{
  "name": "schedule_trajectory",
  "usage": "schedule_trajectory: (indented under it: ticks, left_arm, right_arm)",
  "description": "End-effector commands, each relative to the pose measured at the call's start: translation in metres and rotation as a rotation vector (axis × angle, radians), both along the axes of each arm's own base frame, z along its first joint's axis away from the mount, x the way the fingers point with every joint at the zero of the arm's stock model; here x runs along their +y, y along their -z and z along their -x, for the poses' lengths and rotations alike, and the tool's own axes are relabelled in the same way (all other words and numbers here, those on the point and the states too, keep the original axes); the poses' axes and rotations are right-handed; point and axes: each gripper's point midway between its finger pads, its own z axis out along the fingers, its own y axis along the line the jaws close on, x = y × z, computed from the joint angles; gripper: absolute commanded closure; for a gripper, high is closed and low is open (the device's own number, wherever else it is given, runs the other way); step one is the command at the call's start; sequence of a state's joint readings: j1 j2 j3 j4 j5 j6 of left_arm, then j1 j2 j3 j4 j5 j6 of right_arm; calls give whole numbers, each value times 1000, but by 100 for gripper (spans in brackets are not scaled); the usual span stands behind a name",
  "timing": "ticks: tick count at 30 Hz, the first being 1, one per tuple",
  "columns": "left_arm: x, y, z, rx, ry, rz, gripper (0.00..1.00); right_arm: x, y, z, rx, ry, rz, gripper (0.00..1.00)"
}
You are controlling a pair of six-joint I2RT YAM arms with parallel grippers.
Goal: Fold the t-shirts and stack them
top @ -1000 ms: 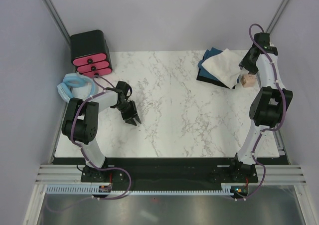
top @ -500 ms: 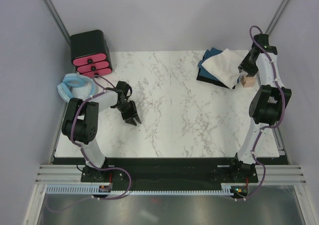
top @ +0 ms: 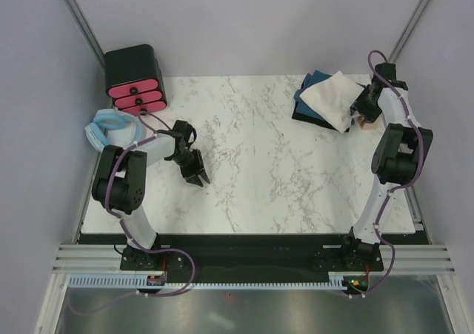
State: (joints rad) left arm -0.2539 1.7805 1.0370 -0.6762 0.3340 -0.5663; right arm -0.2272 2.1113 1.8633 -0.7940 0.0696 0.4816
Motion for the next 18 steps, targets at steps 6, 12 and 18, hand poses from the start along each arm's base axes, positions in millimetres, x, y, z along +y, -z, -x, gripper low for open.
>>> schedule_trajectory:
  ticks: [6,12,18]
  left_arm:
    - [-1,-3,-20,-74,38,-17,63]
    - [-1,-2,-19,-65,34,-18,63]
    - [-1,-5,-20,-68,36,-20,64]
  right_arm:
    - [10,6,-22,-156,16,-60,43]
    - [20,6,-30,-267,3,-112,44]
    - [32,-26,-26,-342,-54,-132,50]
